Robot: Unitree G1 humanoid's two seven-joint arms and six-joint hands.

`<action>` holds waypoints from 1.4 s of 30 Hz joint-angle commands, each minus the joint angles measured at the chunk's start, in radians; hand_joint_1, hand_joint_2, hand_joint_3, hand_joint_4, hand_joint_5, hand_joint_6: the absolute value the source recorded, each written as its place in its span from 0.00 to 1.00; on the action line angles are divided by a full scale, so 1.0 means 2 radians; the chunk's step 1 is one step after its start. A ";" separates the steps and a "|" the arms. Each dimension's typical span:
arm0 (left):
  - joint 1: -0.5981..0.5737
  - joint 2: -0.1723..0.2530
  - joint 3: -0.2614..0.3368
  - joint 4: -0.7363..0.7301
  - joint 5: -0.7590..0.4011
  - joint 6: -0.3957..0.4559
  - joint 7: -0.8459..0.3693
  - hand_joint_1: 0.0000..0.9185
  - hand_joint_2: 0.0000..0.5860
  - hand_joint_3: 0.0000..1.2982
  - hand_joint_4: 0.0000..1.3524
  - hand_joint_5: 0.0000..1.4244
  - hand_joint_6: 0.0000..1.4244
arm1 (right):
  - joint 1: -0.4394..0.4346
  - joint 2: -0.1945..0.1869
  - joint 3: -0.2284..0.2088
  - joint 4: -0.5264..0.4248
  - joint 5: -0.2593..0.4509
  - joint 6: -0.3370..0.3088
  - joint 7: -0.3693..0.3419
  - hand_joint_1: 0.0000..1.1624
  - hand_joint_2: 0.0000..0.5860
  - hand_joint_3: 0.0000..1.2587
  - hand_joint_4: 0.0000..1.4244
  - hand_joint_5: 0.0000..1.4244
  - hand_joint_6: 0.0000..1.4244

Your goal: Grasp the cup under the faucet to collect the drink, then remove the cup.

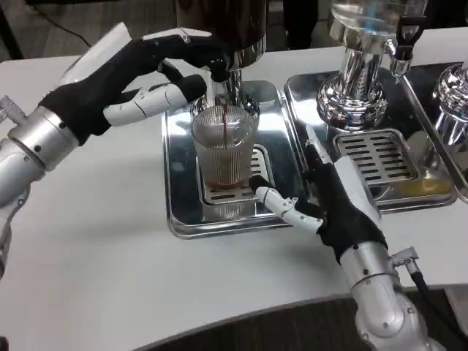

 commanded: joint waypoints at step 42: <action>0.012 0.010 0.000 -0.012 0.001 0.006 -0.016 0.00 0.12 0.24 0.21 0.20 0.36 | -0.197 0.047 -0.004 0.294 0.010 -0.107 -0.019 0.52 0.29 0.00 0.00 0.00 0.09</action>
